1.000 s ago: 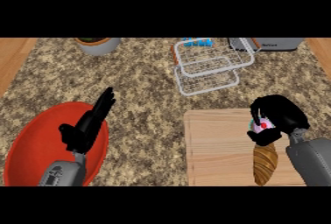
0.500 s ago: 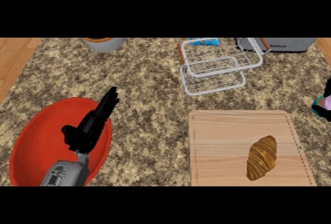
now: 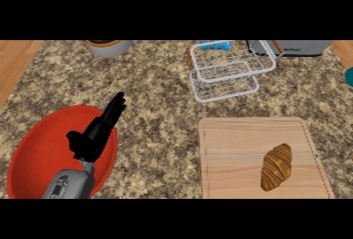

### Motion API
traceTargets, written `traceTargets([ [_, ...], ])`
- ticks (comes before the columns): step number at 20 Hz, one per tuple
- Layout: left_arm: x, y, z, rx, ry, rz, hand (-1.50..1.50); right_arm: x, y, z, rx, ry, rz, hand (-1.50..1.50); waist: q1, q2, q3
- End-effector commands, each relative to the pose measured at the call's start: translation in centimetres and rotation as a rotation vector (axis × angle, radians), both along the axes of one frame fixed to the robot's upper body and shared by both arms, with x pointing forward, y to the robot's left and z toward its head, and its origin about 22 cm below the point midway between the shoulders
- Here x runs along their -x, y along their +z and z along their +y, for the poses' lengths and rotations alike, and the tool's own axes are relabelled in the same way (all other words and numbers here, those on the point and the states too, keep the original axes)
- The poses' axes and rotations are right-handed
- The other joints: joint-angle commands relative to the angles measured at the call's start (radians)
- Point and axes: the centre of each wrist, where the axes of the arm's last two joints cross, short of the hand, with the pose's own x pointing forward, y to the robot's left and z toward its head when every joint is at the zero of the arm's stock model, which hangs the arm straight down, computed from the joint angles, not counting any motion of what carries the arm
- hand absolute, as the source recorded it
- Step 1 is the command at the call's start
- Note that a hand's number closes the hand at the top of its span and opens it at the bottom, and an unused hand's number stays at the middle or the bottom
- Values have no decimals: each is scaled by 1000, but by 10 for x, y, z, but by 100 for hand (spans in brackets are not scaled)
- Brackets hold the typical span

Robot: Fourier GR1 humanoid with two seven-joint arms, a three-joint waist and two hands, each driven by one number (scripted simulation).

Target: Pick the cupcake from the cutting board and place it in the tiered basket

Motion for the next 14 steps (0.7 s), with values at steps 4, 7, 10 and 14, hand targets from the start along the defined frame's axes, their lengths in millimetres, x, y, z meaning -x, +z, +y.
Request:
traceTargets([
  [4, 4, 4, 0, 2, 9, 12, 0, -45, 67, 57, -77, 60, 4, 150, -7, -7, -2],
  [7, 7, 3, -3, -18, 10, 13, 0, -65, 83, 100, -116, 54, 9, 150, -4, -8, -2],
  [10, 9, -8, -15, -4, 25, 15, 0, -73, 96, 122, -81, 59, 36, 150, -13, -6, -2],
  [14, 2, -4, -13, 8, -3, 27, 0, -87, 119, 182, -98, 89, 70, 150, -14, -7, -3],
])
